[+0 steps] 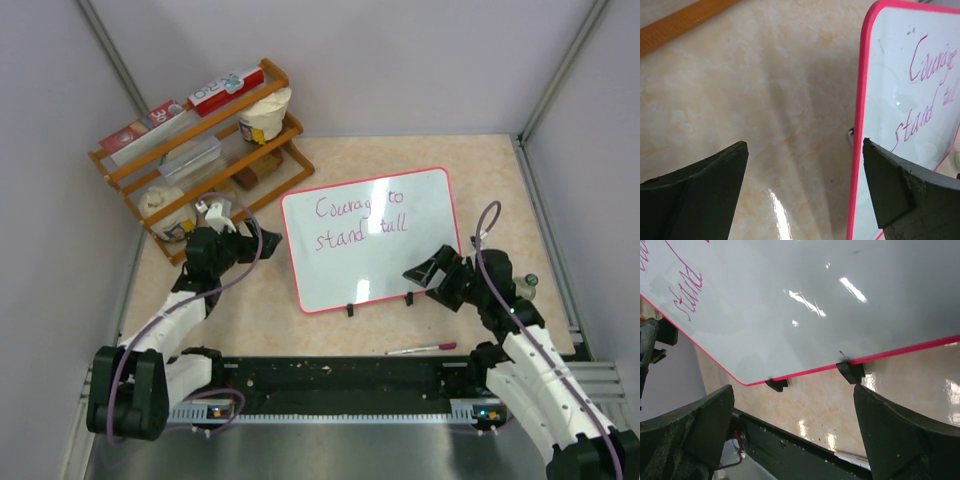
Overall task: Write a sentence on the whiteboard
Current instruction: Reset both arms
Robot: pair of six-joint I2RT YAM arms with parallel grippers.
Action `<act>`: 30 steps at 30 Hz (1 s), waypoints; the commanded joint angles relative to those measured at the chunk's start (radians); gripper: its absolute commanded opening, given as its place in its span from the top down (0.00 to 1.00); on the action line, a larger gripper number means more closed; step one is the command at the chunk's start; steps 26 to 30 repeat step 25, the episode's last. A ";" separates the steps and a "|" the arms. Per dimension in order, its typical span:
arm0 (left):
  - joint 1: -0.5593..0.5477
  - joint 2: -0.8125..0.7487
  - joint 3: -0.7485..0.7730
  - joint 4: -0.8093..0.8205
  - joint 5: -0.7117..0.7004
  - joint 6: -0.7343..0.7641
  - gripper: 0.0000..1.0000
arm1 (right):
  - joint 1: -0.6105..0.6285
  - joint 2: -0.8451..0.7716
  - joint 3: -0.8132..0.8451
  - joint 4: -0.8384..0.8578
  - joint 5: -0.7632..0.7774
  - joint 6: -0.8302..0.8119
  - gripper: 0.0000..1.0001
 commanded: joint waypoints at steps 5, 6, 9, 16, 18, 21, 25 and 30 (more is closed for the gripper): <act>0.002 -0.024 0.197 -0.208 0.020 -0.014 0.01 | -0.010 0.197 0.215 0.089 0.096 -0.205 0.01; 0.002 -0.026 0.226 -0.234 0.010 -0.008 0.01 | -0.011 0.214 0.233 0.087 0.102 -0.224 0.01; 0.002 -0.040 0.266 -0.308 -0.027 0.020 0.01 | -0.011 0.281 0.307 0.089 0.145 -0.308 0.01; 0.002 -0.095 0.355 -0.441 -0.113 0.064 0.01 | -0.010 0.358 0.466 0.107 0.342 -0.532 0.01; 0.002 -0.118 0.364 -0.441 -0.136 0.084 0.01 | -0.010 0.363 0.476 0.145 0.392 -0.600 0.01; 0.002 -0.152 0.349 -0.435 -0.213 0.106 0.01 | -0.010 0.358 0.422 0.280 0.447 -0.673 0.01; 0.002 -0.202 0.277 -0.351 -0.346 0.165 0.01 | -0.010 0.311 0.283 0.489 0.491 -0.739 0.01; 0.002 -0.202 0.277 -0.351 -0.346 0.165 0.01 | -0.010 0.311 0.283 0.489 0.491 -0.739 0.01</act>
